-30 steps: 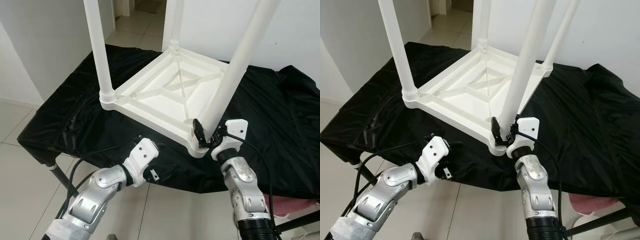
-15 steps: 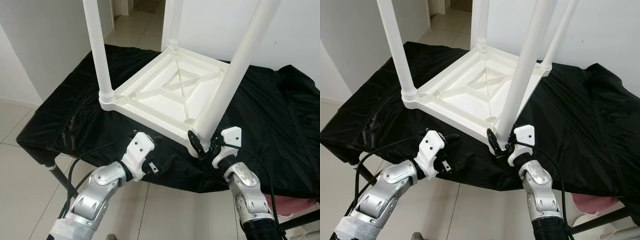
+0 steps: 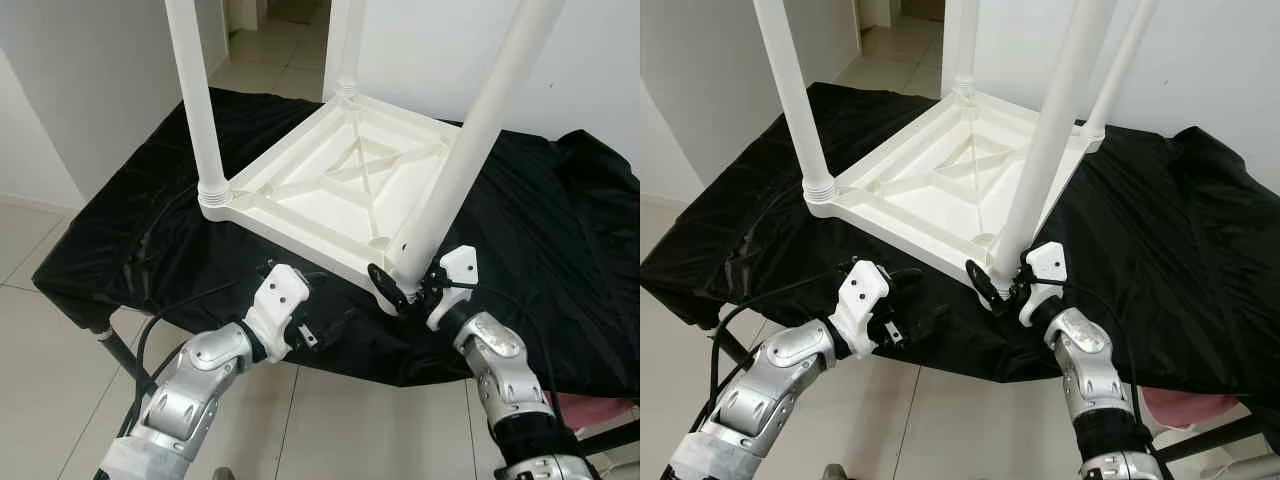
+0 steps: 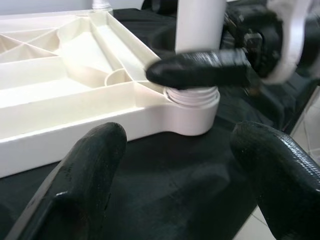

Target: Building children table

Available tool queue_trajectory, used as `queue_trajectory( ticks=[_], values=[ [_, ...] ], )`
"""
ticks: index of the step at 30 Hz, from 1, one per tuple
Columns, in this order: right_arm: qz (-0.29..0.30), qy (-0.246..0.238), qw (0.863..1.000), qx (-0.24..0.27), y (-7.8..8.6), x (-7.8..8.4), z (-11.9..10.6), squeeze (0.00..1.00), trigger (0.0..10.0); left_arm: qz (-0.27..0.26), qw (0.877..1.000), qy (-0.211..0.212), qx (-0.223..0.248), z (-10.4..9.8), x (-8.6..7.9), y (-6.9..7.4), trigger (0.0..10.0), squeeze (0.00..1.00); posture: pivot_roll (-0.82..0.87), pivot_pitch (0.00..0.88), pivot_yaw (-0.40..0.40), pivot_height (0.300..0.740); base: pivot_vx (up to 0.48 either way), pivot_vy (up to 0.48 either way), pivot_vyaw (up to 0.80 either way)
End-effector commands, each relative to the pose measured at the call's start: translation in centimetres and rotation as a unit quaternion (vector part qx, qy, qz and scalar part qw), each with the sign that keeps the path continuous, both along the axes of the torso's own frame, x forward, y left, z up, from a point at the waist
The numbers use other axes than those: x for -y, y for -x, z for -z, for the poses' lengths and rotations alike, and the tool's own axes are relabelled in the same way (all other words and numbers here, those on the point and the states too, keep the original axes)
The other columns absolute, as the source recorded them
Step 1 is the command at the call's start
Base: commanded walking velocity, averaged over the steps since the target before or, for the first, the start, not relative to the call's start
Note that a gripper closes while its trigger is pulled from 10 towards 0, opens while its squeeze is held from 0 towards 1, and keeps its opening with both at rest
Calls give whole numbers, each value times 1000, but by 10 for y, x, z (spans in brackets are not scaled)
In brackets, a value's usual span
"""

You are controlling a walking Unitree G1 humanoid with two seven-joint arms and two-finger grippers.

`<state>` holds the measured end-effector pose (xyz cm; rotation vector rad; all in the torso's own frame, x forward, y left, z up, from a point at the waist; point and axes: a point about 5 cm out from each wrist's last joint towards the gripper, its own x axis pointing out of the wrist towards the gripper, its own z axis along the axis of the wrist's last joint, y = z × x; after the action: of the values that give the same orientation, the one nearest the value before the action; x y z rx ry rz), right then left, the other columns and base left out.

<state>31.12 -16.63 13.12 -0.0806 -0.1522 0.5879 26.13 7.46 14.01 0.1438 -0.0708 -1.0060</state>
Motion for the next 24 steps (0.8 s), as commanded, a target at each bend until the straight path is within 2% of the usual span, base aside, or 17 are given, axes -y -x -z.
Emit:
queue_trajectory(
  ticks=[1, 2, 14, 15, 23, 24],
  values=[
    [-14, 16, 1000, 3, -2, 1, 0, 0, 4902, 18, 1000, -8, 0, 0, 5, 4, 10000, 0, 20, 73, -47, 740, 0, 0, 0],
    [-21, 22, 1000, 5, -4, 2, -2, 0, 0, 19, 1000, -8, 0, 1, 5, 5, 10000, 0, 23, 74, -48, 740, 0, 0, 0],
    [-30, 25, 999, -9, -2, 7, 5, 0, 0, 20, 1000, -8, -5, 1, 5, 6, 10000, 0, 27, 78, -52, 740, 0, 0, 0],
    [-27, 21, 999, -14, -2, 7, 6, 0, 10000, 20, 1000, -8, -5, 1, 5, 6, 10000, 0, 26, 80, -51, 740, 0, 0, 0],
    [-5, -10, 1000, -16, -1, 7, 4, 0, 10000, 18, 1000, -10, -1, 0, 4, 5, 10000, 0, 24, 83, -51, 740, 0, 0, 0],
    [12, -23, 1000, -12, -2, 6, 2, 0, 10000, 17, 1000, -11, 0, 0, 4, 5, 10000, 0, 20, 88, -50, 740, 0, 0, 0]
  ],
)
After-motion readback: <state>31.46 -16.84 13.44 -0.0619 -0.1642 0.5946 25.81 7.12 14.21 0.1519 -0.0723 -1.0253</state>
